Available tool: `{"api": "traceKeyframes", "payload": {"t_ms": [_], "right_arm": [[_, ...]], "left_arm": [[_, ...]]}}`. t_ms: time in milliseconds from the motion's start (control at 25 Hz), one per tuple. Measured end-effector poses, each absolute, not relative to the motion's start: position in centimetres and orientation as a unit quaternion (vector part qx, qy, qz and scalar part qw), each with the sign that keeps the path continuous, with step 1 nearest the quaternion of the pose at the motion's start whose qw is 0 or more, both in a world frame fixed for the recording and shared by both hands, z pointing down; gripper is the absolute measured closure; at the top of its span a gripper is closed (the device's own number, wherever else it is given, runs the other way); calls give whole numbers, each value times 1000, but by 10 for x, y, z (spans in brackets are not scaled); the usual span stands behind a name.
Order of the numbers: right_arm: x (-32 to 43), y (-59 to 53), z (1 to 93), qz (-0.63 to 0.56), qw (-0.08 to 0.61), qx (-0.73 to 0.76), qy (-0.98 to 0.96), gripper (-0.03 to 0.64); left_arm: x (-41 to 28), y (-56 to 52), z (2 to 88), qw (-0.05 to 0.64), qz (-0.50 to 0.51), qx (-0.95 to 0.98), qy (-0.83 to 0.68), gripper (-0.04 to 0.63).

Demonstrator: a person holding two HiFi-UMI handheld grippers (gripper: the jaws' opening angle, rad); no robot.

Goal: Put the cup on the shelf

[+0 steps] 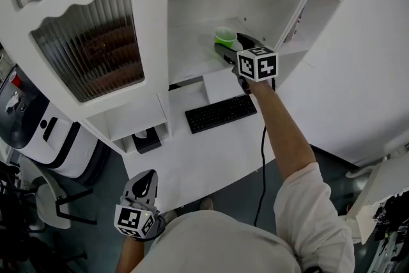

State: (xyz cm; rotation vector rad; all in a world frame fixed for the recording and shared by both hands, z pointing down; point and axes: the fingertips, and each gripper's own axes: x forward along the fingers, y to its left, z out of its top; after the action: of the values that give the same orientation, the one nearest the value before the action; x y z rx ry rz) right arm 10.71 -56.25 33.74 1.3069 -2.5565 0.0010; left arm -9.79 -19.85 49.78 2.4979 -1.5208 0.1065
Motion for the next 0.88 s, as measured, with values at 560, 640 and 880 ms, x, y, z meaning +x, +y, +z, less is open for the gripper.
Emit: {"api": "traceKeyframes", "payload": {"t_ms": [560, 640, 880], "right_arm": [[122, -496, 315, -24, 90, 451, -888, 337], [122, -481, 311, -32, 84, 451, -888, 365], [124, -434, 302, -55, 65, 451, -889, 449]], "left_arm": [[-93, -190, 495, 101, 36, 863, -494, 595], [-92, -190, 494, 100, 36, 866, -489, 595], [-88, -189, 492, 96, 37, 875, -474, 595]]}}
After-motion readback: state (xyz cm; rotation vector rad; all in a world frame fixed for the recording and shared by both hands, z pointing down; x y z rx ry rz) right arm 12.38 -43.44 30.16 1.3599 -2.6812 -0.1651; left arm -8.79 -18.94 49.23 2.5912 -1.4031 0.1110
